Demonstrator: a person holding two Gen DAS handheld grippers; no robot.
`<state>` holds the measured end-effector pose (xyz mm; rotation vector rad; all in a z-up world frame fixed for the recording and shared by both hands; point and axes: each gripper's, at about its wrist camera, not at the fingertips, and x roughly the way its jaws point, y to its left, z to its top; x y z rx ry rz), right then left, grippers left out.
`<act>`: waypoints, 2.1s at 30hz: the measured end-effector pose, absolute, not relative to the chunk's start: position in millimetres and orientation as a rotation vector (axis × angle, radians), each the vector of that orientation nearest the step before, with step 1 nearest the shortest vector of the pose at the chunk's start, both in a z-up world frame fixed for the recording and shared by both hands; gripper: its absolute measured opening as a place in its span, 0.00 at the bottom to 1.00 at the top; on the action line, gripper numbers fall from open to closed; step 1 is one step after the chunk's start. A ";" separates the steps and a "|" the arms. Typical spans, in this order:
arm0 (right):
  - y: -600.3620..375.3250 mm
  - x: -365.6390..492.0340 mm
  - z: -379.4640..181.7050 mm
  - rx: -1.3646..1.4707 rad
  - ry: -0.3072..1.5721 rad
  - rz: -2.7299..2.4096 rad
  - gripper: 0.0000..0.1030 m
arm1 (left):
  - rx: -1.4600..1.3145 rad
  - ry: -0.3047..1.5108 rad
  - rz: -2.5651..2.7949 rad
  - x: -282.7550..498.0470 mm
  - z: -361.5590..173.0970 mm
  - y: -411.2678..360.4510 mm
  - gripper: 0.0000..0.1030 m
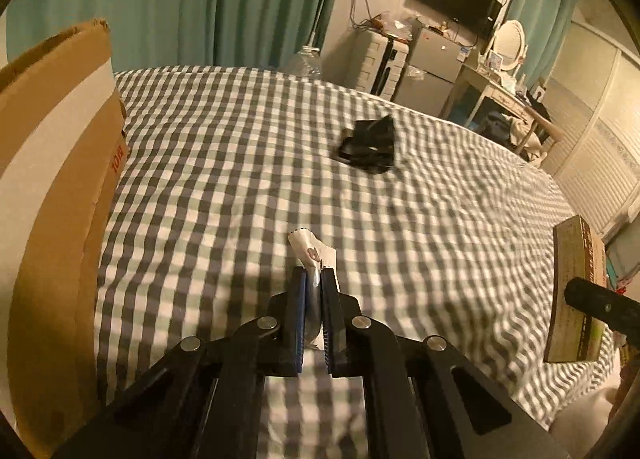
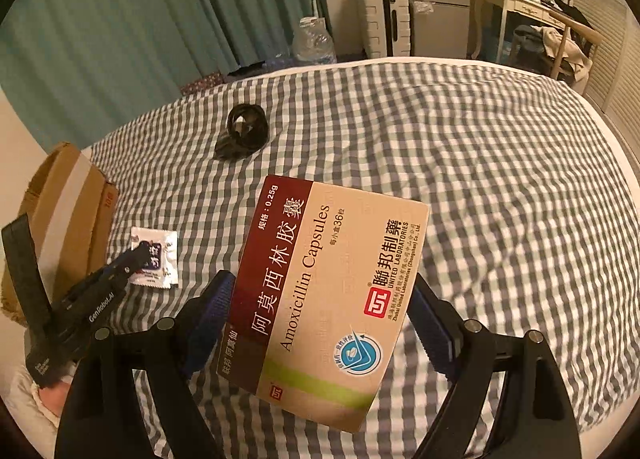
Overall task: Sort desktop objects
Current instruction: 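Carry the snack packet and Amoxicillin box over the box and release both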
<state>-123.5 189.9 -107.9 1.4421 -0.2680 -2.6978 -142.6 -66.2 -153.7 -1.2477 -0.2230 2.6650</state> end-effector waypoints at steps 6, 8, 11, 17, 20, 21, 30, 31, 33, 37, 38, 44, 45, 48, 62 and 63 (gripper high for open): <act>193.2 -103.7 -87.2 1.369 -0.285 -2.715 0.82 | -1.189 -0.264 2.680 -118.2 -123.3 -66.0 0.07; 189.9 -98.5 -78.6 1.342 -0.279 -2.719 0.82 | -1.183 -0.285 2.685 -114.8 -110.2 -65.8 0.07; 182.2 -91.2 -67.0 1.304 -0.274 -2.724 0.82 | -1.136 -0.245 2.707 -107.0 -85.4 -64.3 0.07; 152.8 -74.0 -32.1 1.190 -0.230 -2.708 0.82 | -0.995 -0.217 2.758 -94.5 -20.3 -78.4 0.07; 131.9 -61.2 -4.4 1.086 -0.203 -2.684 0.82 | -0.938 -0.276 2.778 -91.3 12.6 -101.6 0.07; 123.8 -58.3 2.9 1.065 -0.184 -2.677 0.82 | -0.916 -0.286 2.795 -89.6 24.9 -111.9 0.07; 17.9 -52.1 50.2 0.928 -0.111 -2.496 0.82 | -0.892 -0.220 2.928 -86.2 64.9 -200.7 0.07; 3.4 -54.0 51.0 0.926 -0.109 -2.465 0.82 | -0.903 -0.224 2.940 -85.9 62.2 -210.4 0.07; -21.4 -56.7 50.3 0.923 -0.112 -2.420 0.82 | -0.938 -0.227 2.962 -88.5 53.1 -228.0 0.07; -67.5 -76.7 37.7 0.959 -0.111 -2.328 0.82 | -1.017 -0.264 2.999 -97.2 24.7 -266.8 0.07; -74.6 -84.4 31.5 0.970 -0.110 -2.310 0.82 | -1.035 -0.279 3.007 -99.4 17.6 -274.9 0.07; -129.6 -141.3 0.5 1.093 -0.083 -2.237 0.82 | -1.155 -0.323 3.026 -111.0 -24.6 -311.3 0.07; -139.1 -147.1 -1.4 1.098 -0.071 -2.230 0.82 | -1.172 -0.321 3.025 -112.1 -29.9 -314.2 0.07; -154.8 -162.4 -6.7 1.084 -0.091 -2.205 0.85 | -1.244 -0.310 3.043 -117.5 -44.8 -317.6 0.11; -64.3 -163.0 19.9 0.976 -0.131 -2.506 0.97 | -1.214 -0.179 3.054 -101.0 -37.5 -257.3 0.92; -50.9 -158.8 19.2 0.977 -0.119 -2.531 0.97 | -1.197 -0.168 3.044 -99.9 -33.4 -247.0 0.93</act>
